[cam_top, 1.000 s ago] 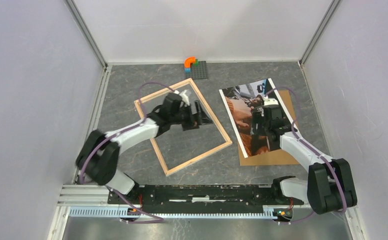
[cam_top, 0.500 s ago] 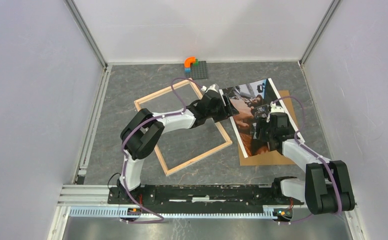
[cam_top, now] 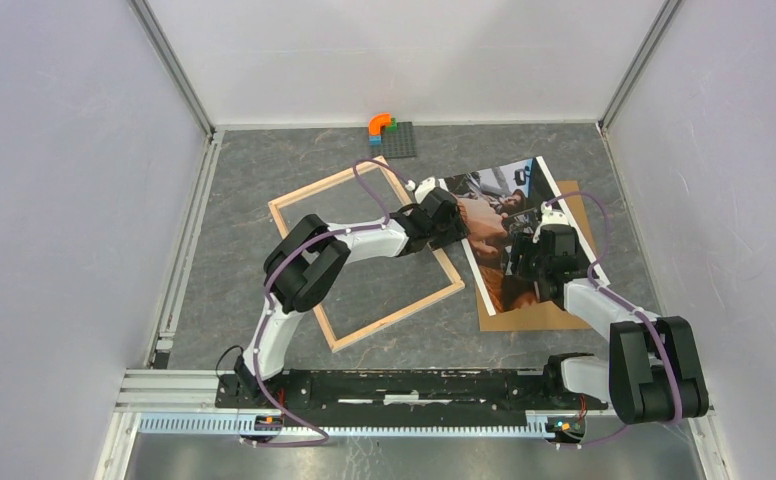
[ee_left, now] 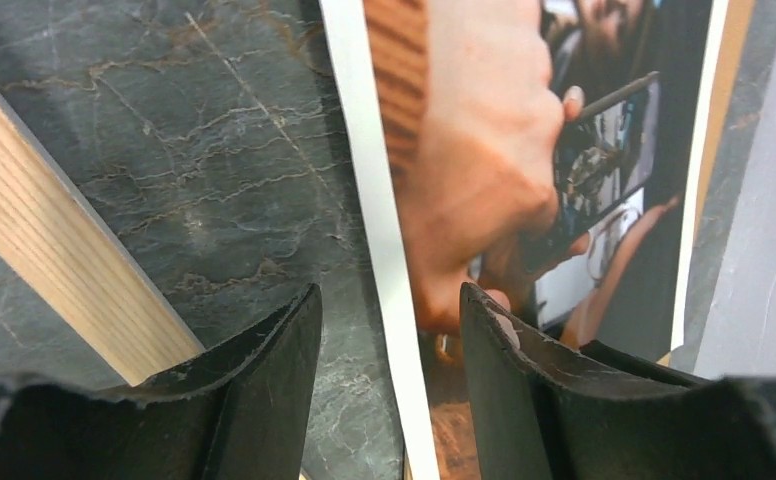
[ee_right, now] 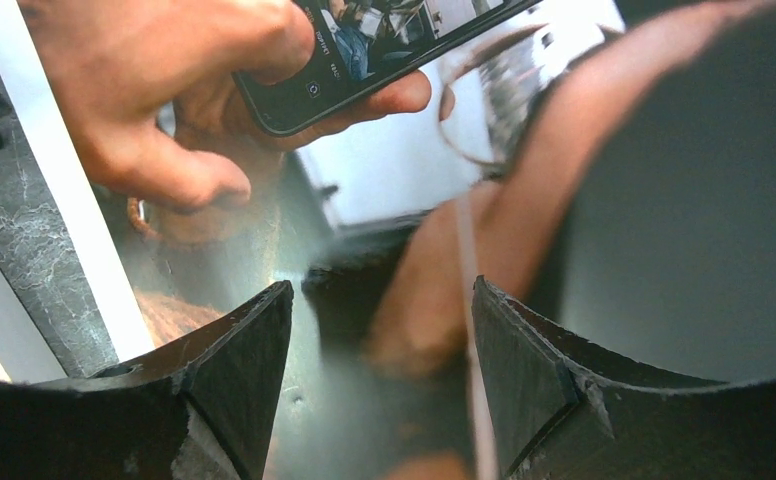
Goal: Put the photo into the frame
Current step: Pick up the photo at the center of the board.
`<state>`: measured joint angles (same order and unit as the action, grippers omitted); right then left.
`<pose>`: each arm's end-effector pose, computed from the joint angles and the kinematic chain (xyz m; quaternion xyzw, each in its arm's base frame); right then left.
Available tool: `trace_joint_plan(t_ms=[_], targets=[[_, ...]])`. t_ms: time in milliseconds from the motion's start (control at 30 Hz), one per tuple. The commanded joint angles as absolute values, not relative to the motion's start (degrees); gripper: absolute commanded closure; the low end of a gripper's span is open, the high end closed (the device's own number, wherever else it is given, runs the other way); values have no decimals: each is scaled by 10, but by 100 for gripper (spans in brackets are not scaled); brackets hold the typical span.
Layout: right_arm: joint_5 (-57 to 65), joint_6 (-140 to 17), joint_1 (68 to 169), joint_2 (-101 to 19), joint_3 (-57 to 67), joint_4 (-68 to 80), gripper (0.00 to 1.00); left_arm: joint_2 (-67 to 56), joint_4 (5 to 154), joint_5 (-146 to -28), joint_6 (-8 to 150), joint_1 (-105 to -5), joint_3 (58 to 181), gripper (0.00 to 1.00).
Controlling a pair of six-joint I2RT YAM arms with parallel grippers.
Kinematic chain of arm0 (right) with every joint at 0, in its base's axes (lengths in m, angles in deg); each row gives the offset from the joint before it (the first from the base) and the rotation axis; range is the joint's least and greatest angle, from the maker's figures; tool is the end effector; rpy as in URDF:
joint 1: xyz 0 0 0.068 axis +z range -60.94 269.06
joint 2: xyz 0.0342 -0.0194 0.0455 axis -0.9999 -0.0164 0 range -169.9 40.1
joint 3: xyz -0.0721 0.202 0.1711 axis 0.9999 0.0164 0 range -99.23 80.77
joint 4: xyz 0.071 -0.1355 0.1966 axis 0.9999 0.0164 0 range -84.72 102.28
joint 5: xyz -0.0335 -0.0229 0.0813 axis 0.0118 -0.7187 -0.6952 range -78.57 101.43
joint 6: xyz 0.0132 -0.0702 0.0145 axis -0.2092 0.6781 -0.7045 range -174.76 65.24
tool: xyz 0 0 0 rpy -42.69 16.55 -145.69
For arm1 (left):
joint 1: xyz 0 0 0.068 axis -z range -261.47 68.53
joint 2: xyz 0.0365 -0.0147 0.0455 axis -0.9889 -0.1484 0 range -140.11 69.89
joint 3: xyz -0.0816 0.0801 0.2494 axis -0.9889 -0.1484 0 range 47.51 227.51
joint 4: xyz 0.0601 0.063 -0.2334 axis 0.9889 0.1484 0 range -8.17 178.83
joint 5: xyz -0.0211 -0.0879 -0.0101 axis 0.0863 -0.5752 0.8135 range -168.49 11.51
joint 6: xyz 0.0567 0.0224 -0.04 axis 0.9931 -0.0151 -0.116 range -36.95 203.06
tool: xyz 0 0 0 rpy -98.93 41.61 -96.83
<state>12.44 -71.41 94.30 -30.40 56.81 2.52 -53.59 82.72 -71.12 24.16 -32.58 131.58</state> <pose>0.2306 0.0201 0.1438 0.0949 0.9148 0.0665 0.3869 0.3254 -0.3610 0.1475 -0.1059 0.8997 -0.3045 0.2943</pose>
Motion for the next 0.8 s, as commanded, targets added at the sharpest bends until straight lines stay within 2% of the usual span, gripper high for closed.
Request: trace_joint_plan(t_ms=[0, 67, 267, 433, 533, 667, 767], targets=[[117, -709, 941, -308, 579, 26, 28, -564, 834, -695, 199, -324, 1358, 41], [116, -708, 941, -309, 580, 26, 29, -578, 833, -705, 188, -324, 1367, 41], [116, -704, 941, -303, 583, 27, 29, -596, 800, -735, 172, -326, 1370, 56], [115, -689, 941, -303, 579, 32, 28, -574, 804, -724, 202, -326, 1365, 86], [93, -675, 942, -298, 575, 31, 27, -557, 808, -730, 218, -332, 1363, 96], [104, -651, 966, -276, 561, 46, 21, -538, 816, -758, 225, -343, 1367, 98], [164, -629, 1032, -258, 532, 90, 16, -517, 846, -778, 230, -351, 1368, 98]])
